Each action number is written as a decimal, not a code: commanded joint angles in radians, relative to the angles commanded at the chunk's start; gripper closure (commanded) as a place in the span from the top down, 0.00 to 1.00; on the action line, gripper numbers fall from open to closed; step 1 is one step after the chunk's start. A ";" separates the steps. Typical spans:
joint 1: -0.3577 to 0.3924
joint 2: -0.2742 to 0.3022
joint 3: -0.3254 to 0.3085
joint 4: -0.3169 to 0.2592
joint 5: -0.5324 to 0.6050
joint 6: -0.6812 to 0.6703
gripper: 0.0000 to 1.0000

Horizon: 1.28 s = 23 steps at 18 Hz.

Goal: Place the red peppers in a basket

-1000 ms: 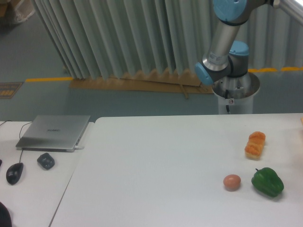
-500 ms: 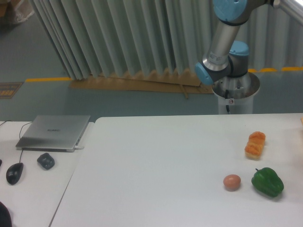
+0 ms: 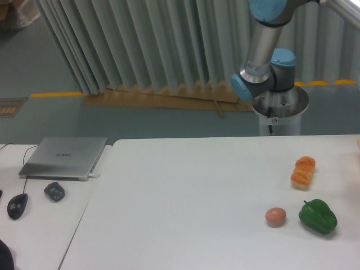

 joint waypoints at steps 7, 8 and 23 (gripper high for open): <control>-0.020 0.021 0.003 -0.009 -0.015 -0.086 1.00; -0.020 0.028 0.003 -0.011 -0.015 -0.087 1.00; -0.104 0.101 -0.086 -0.051 -0.149 -0.233 1.00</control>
